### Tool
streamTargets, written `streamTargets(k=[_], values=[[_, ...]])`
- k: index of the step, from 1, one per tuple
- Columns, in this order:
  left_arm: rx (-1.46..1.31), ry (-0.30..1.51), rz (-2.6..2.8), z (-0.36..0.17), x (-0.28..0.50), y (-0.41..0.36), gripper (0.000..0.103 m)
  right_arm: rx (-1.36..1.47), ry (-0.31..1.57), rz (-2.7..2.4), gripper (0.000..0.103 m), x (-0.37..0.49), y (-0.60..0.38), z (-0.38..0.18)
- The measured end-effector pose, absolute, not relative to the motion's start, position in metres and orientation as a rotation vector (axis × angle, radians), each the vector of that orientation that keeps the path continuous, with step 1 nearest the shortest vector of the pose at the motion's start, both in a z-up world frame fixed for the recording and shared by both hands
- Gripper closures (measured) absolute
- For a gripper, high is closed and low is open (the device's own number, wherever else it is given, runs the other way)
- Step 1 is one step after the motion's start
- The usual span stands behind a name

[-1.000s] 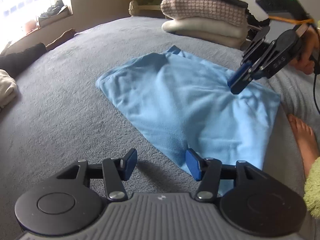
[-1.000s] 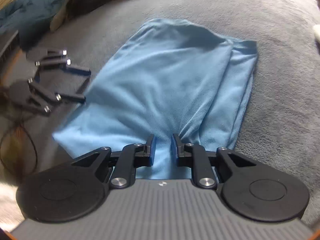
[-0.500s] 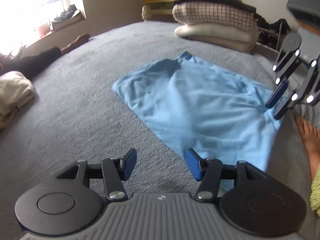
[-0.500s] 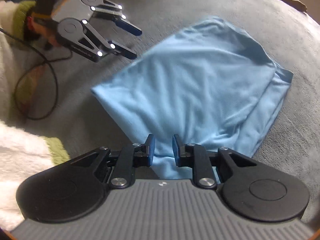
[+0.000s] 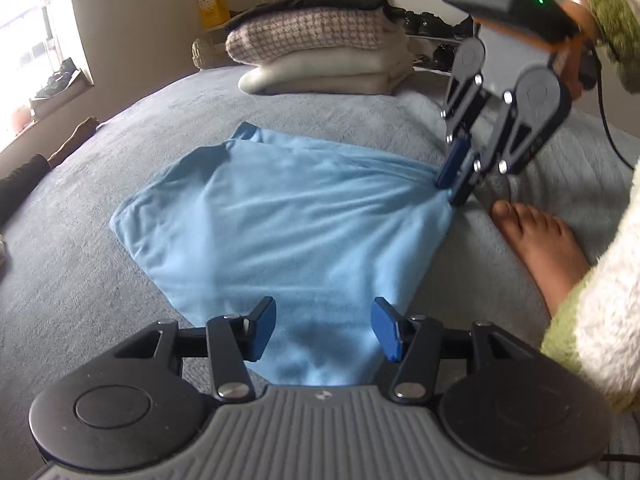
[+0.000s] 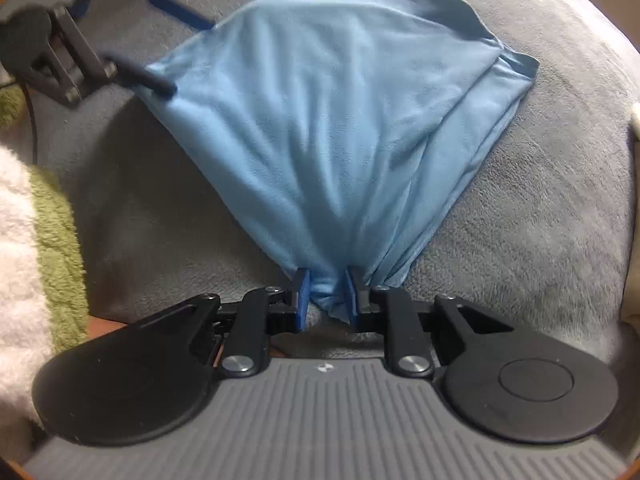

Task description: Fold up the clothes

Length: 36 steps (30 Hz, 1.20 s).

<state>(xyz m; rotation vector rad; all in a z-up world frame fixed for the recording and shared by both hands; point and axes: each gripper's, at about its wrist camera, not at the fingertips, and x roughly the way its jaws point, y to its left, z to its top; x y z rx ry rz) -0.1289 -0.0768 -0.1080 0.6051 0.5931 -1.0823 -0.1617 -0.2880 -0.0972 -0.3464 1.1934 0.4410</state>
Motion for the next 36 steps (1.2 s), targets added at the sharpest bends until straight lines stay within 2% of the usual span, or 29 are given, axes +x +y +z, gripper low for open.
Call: streamTargets(k=[8, 10, 13, 20, 24, 28, 32, 36], values=[[0.578, 0.587, -1.091, -0.105, -0.137, -0.077, 0.049, -0.37, 1.105, 0.43, 0.086, -0.161, -0.288, -0.067], [0.595, 0.601, -1.087, -0.112, -0.139, -0.08, 0.056, -0.455, 1.15, 0.391, 0.086, -0.159, -0.285, -0.085], [0.601, 0.641, -1.07, -0.12, -0.14, -0.08, 0.061, -0.445, 1.162, 0.374, 0.086, -0.158, -0.289, -0.096], [0.583, 0.652, -1.074, -0.116, -0.142, -0.076, 0.061, -0.438, 1.034, 0.366, 0.086, -0.145, -0.285, -0.055], [0.584, 0.674, -1.069, -0.12, -0.142, -0.078, 0.061, -0.412, 0.987, 0.41, 0.087, -0.129, -0.274, -0.065], [0.592, 0.696, -1.062, -0.126, -0.143, -0.076, 0.061, -0.406, 1.066, 0.42, 0.087, -0.127, -0.284, -0.098], [0.559, 0.706, -1.07, -0.12, -0.144, -0.071, 0.061, -0.389, 1.065, 0.391, 0.088, -0.127, -0.29, -0.081], [0.523, 0.675, -1.093, -0.115, -0.147, -0.072, 0.061, -0.409, 0.984, 0.423, 0.088, -0.122, -0.277, -0.058]])
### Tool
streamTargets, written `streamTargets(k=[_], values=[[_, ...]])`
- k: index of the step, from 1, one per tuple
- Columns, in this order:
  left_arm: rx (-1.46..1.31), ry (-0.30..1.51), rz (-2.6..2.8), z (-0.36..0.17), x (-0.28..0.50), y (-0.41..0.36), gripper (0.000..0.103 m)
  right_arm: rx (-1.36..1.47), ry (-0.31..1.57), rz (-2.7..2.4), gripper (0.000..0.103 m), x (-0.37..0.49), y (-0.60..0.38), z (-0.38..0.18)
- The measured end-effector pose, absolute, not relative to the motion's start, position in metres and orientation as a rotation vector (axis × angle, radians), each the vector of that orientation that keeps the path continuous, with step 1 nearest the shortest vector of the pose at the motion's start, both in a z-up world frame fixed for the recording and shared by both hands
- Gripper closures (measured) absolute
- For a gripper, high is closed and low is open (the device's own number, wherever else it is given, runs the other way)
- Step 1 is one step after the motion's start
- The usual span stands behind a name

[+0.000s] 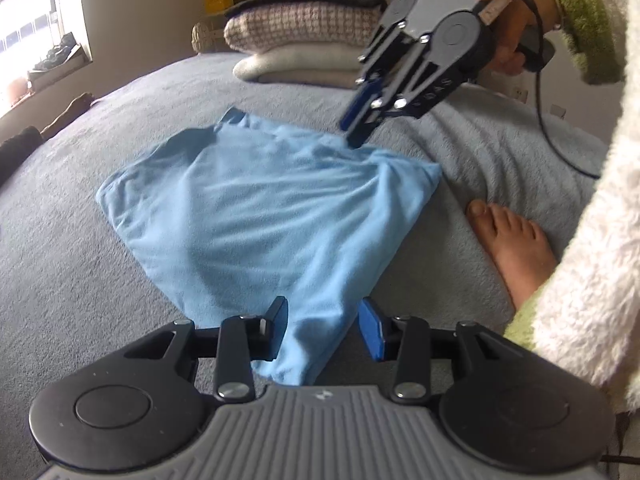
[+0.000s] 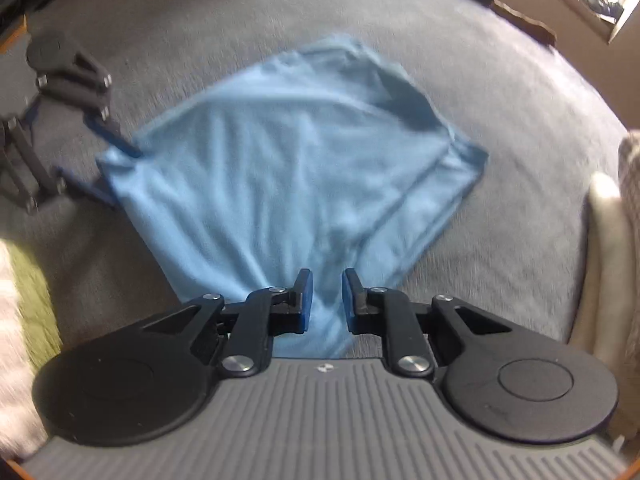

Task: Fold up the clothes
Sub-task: 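Press the right gripper onto the shirt and smooth it flat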

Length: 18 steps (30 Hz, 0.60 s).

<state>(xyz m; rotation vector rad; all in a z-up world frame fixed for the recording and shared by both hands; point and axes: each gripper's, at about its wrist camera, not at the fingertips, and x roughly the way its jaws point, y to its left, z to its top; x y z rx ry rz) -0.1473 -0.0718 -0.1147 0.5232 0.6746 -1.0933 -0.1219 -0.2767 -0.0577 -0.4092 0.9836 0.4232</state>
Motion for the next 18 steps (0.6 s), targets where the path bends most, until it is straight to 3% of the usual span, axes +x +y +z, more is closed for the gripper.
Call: streamTargets(k=[3, 7, 10, 18], values=[[0.531, 0.677, -1.108, -0.117, -0.149, -0.078, 0.061, -0.373, 0.948, 0.46, 0.088, -0.111, -0.265, -0.063], [0.547, 0.73, -1.094, -0.129, -0.148, -0.082, 0.062, -0.459, 1.048, 0.467, 0.089, -0.103, -0.26, -0.103], [0.52, 0.743, -1.102, -0.126, -0.148, -0.078, 0.061, -0.46, 1.057, 0.464, 0.089, -0.098, -0.257, -0.087], [0.525, 0.738, -1.11, -0.128, -0.15, -0.08, 0.061, -0.319, 0.832, 0.537, 0.089, -0.061, -0.23, -0.065]])
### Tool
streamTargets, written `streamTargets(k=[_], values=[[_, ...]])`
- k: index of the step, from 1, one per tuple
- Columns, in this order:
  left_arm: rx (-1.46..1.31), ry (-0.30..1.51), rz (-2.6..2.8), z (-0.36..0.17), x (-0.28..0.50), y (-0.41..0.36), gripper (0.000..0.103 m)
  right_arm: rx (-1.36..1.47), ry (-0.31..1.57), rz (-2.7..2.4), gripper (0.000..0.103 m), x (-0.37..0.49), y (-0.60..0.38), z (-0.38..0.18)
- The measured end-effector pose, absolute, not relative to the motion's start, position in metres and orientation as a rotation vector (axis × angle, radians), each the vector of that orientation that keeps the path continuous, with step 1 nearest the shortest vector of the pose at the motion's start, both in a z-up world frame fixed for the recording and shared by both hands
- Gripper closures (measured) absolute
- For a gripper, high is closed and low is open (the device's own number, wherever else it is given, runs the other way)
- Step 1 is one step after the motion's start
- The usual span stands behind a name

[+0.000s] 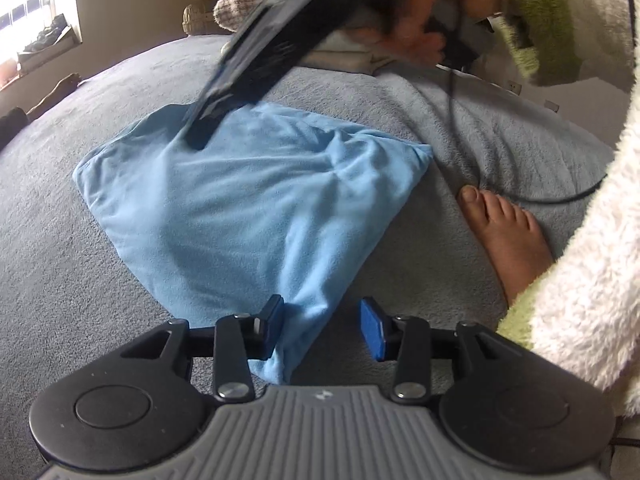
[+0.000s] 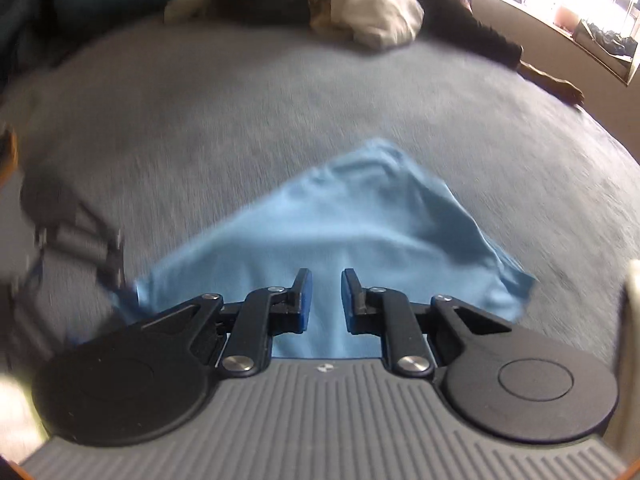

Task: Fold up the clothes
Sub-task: 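Press the right gripper onto the shirt and smooth it flat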

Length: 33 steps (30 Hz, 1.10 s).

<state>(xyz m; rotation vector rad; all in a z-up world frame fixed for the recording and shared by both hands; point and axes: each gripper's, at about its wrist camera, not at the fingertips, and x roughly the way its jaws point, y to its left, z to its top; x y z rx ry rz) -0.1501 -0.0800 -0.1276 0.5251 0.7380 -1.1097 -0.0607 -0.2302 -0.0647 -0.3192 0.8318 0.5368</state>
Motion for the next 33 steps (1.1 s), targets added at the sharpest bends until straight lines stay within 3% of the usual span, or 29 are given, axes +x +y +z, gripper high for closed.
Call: streamTargets(k=[6, 12, 18, 23, 28, 33], values=[[0.501, 0.748, -1.117, -0.128, -0.146, -0.073, 0.061, -0.302, 0.901, 0.557, 0.089, -0.04, -0.216, -0.12], [0.445, 0.763, -1.127, -0.126, -0.139, -0.064, 0.061, -0.263, 0.857, 0.553, 0.089, -0.037, -0.217, -0.087], [0.445, 0.763, -1.143, -0.13, -0.142, -0.061, 0.061, -0.213, 0.885, 0.562, 0.089, -0.031, -0.207, -0.12], [0.432, 0.768, -1.153, -0.135, -0.14, -0.058, 0.061, -0.207, 0.843, 0.573, 0.088, -0.037, -0.208, -0.087], [0.431, 0.769, -1.163, -0.139, -0.14, -0.059, 0.061, -0.24, 0.904, 0.615, 0.088, -0.036, -0.189, -0.113], [0.43, 0.765, -1.167, -0.139, -0.142, -0.057, 0.061, -0.186, 0.842, 0.539, 0.089, -0.025, -0.213, -0.09]])
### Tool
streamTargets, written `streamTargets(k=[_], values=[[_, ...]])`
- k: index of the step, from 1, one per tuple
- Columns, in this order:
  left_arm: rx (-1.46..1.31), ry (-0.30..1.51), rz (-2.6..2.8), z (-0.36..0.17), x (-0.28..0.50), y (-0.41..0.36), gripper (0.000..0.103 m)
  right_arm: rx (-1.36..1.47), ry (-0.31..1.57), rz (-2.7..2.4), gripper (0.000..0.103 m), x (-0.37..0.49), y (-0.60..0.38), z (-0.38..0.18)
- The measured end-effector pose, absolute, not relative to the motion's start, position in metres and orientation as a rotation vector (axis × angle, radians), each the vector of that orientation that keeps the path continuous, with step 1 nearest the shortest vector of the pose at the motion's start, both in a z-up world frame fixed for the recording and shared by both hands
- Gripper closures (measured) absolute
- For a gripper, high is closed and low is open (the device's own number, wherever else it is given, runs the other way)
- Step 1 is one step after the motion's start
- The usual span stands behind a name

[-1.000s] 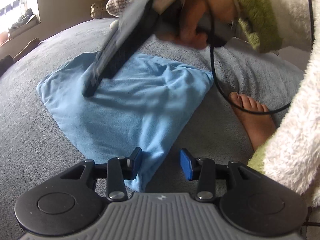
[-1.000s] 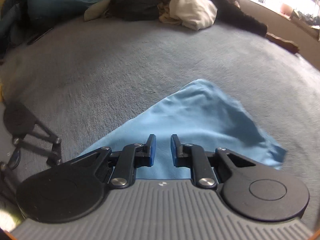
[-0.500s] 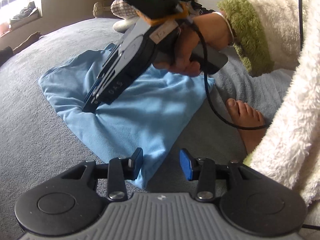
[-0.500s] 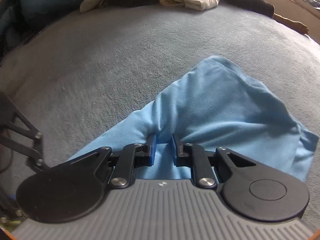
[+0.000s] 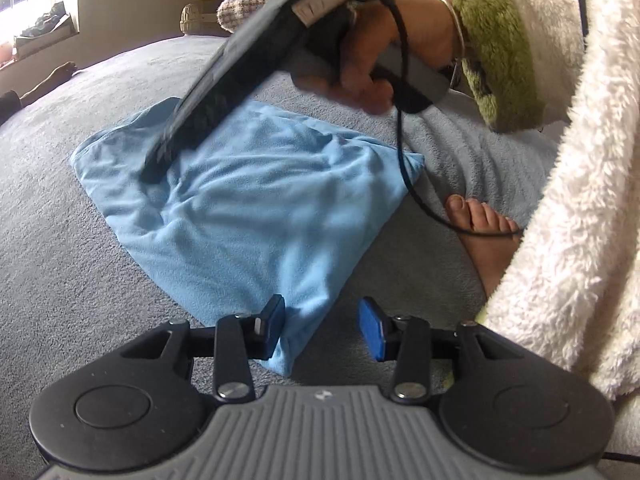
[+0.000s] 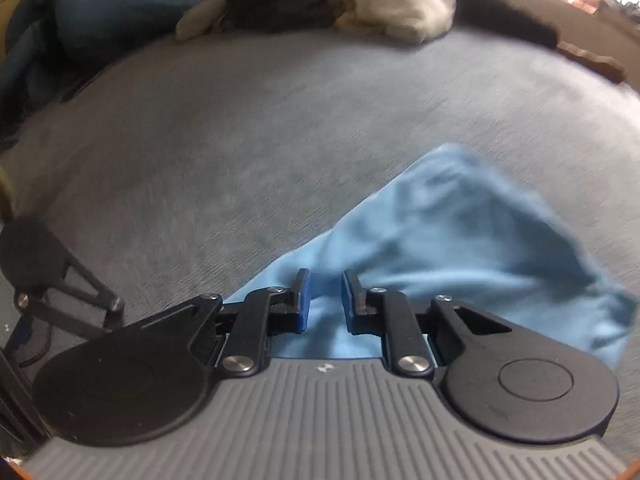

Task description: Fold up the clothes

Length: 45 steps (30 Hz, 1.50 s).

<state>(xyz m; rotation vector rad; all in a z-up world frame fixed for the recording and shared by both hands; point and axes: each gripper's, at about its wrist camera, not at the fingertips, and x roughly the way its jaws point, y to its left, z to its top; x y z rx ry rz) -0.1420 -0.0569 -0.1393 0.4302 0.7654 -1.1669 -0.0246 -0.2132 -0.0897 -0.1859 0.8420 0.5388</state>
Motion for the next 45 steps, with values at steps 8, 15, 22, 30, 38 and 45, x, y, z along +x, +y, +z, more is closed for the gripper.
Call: streamTargets(k=[8, 15, 22, 30, 38, 45], values=[[0.449, 0.756, -1.164, -0.142, -0.146, -0.055, 0.061, -0.017, 0.831, 0.234, 0.088, 0.044, -0.281, -0.112], [0.46, 0.76, -1.163, -0.142, -0.148, -0.053, 0.06, 0.168, 0.8, 0.216, 0.087, 0.051, -0.293, -0.107], [0.486, 0.741, -1.165, -0.145, -0.155, -0.052, 0.059, 0.301, 0.801, 0.162, 0.089, 0.061, -0.31, -0.119], [0.487, 0.74, -1.17, -0.15, -0.157, -0.048, 0.059, 0.247, 0.763, 0.185, 0.087, 0.015, -0.336, -0.079], [0.499, 0.734, -1.151, -0.152, -0.16, -0.047, 0.059, 0.218, 0.872, 0.088, 0.087, 0.005, -0.347, -0.111], [0.497, 0.748, -1.141, -0.154, -0.156, -0.05, 0.059, -0.049, 0.895, 0.497, 0.088, -0.082, -0.32, -0.064]])
